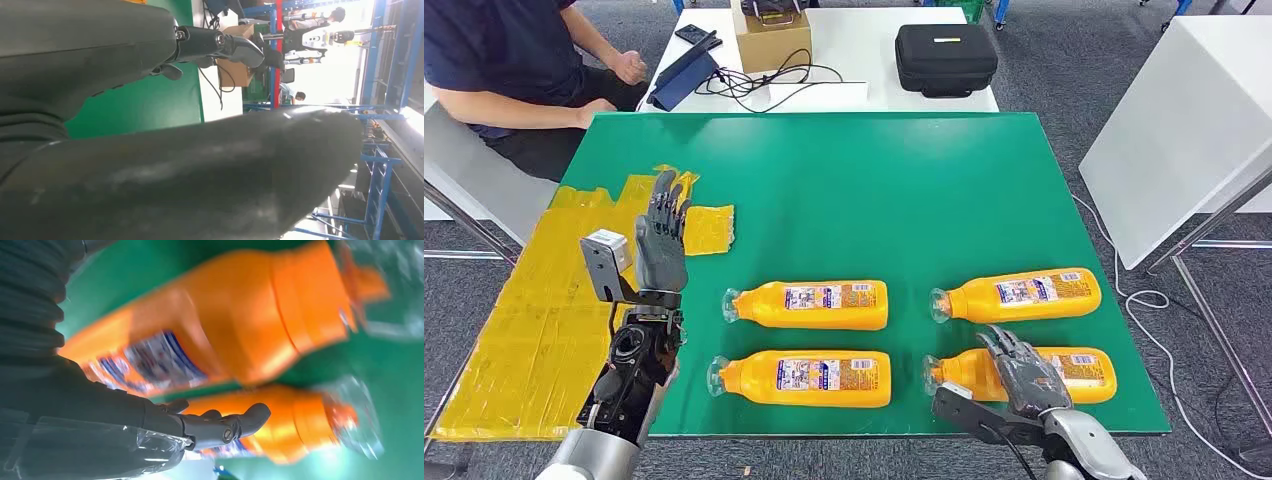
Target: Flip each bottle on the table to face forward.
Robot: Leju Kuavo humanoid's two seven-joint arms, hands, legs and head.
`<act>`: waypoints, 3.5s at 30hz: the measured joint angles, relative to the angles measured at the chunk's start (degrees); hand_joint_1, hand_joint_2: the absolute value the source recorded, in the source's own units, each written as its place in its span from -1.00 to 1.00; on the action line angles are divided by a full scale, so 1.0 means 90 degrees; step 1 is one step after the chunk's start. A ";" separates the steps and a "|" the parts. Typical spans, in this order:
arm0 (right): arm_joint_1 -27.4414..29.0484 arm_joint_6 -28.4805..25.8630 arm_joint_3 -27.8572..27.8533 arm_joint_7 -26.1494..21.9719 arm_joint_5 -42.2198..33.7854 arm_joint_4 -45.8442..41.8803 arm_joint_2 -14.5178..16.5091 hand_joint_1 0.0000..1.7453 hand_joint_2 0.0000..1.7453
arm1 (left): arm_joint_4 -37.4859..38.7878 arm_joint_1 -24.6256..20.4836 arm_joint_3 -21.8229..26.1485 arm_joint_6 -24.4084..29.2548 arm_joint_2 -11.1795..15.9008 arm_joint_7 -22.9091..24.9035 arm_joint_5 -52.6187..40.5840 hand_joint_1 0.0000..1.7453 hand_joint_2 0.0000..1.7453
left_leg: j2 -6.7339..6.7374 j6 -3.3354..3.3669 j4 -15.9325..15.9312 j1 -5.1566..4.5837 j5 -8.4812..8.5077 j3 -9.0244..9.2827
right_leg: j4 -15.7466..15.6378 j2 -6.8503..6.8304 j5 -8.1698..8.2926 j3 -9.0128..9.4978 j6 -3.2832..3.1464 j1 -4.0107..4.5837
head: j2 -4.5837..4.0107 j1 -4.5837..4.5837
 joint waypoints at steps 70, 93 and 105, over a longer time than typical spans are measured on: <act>-0.0783 0.0935 -0.2590 -0.1819 -0.1018 0.0168 0.0276 1.00 1.00 | -0.0868 0.0664 0.0129 0.0043 -0.0387 0.0498 0.0510 -1.00 -1.00 | 0.0046 0.0011 -0.0003 -0.0009 0.0007 0.0010 | 0.0001 0.0038 0.0027 0.0002 -0.0005 -0.0003 | 0.0000 -0.0001; -0.3187 -0.0777 -0.2337 -0.2013 -0.2772 0.0388 0.1193 1.00 1.00 | -0.0855 0.0233 0.0241 0.0027 -0.0427 0.0652 0.0618 -1.00 1.00 | 0.0034 0.0014 0.0000 -0.0005 0.0019 -0.0007 | 0.0006 0.0029 0.0027 -0.0009 -0.0003 0.0000 | 0.0000 -0.0001; -0.4602 -0.2914 -0.0949 -0.2039 -0.3053 0.2750 0.1301 1.00 1.00 | -0.0256 -0.0458 0.0178 -0.0683 -0.0410 0.0682 0.1359 -1.00 1.00 | 0.0063 0.0002 -0.0001 -0.0006 0.0034 -0.0012 | 0.0017 0.0048 0.0048 -0.0026 -0.0012 0.0000 | 0.0000 0.0001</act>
